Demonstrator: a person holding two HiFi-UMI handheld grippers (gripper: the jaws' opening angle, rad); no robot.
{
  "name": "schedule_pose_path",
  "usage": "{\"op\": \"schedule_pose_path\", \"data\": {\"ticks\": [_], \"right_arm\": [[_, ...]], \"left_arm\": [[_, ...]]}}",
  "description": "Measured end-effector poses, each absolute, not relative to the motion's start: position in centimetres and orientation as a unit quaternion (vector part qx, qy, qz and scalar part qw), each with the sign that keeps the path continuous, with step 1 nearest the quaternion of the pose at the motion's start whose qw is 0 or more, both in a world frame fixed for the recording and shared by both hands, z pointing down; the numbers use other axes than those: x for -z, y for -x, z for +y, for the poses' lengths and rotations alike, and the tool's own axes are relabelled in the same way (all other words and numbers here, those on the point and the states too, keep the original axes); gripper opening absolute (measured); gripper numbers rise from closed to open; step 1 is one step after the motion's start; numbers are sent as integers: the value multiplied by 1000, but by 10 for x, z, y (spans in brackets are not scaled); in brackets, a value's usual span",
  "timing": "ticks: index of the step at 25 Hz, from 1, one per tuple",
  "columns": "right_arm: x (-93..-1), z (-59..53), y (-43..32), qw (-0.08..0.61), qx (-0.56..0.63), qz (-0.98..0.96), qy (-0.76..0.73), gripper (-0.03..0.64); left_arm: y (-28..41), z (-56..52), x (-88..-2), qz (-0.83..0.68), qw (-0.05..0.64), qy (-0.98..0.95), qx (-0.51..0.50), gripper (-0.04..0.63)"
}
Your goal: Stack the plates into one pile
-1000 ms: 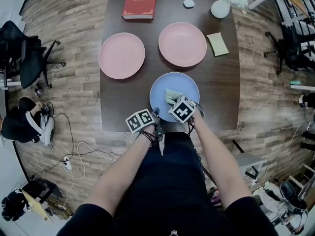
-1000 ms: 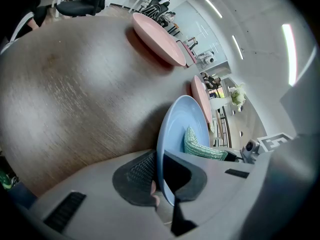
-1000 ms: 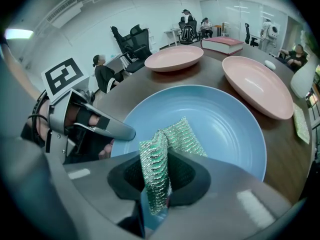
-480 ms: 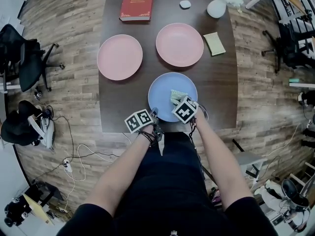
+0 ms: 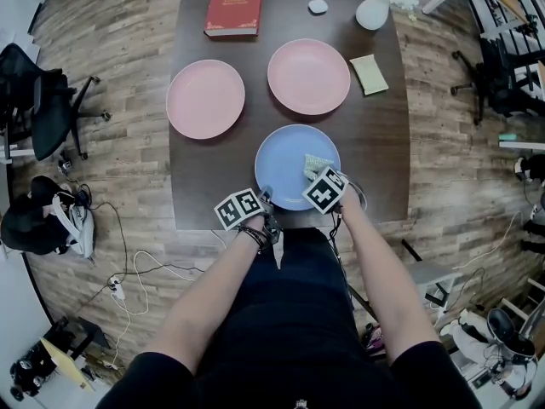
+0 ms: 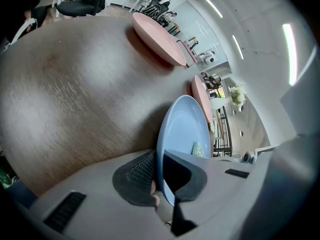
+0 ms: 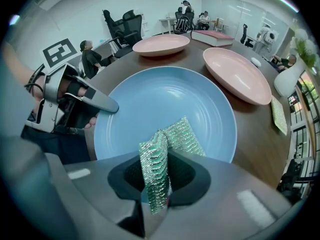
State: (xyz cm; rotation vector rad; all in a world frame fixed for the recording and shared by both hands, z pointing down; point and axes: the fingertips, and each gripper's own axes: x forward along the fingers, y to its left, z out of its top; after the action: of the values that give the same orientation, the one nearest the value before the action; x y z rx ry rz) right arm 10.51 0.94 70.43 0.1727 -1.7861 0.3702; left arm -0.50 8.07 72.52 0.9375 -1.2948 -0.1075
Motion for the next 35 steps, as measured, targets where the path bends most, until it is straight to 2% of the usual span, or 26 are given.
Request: {"op": "schedule_pose_path", "data": {"ticks": [24, 30, 35], "right_arm": [[-709, 5, -128, 697, -58, -706, -110, 81], [-707, 7, -131, 704, -43, -699, -118, 82], [-708, 8, -130, 689, -80, -710, -123, 83]], "left_arm": [[4, 80, -725, -585, 694, -417, 47, 14], [4, 81, -725, -585, 694, -418, 45, 14], [4, 81, -725, -584, 693, -420, 44, 14]]}}
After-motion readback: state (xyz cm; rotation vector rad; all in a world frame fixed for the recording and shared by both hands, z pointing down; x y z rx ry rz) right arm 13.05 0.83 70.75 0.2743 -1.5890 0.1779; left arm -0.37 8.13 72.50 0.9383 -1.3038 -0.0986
